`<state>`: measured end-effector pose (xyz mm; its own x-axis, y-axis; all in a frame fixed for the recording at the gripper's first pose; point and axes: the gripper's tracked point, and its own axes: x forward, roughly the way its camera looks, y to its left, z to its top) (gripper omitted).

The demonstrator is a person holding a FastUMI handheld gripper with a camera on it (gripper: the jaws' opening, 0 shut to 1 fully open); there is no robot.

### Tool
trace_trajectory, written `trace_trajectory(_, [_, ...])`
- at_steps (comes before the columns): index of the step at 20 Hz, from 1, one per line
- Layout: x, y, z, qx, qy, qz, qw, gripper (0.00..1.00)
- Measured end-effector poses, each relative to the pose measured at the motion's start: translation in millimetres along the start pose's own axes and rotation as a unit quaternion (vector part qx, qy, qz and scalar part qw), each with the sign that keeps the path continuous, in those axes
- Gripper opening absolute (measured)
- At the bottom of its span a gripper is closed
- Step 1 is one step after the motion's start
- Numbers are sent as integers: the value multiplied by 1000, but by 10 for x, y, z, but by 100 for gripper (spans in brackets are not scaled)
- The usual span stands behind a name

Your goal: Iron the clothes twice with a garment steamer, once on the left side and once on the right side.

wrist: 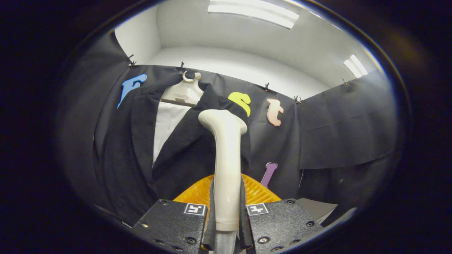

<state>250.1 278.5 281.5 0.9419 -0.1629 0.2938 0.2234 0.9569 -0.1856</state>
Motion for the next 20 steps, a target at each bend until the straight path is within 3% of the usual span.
trace_trajectory(20, [-577, 302, -1185, -39, 101, 22, 994, 29])
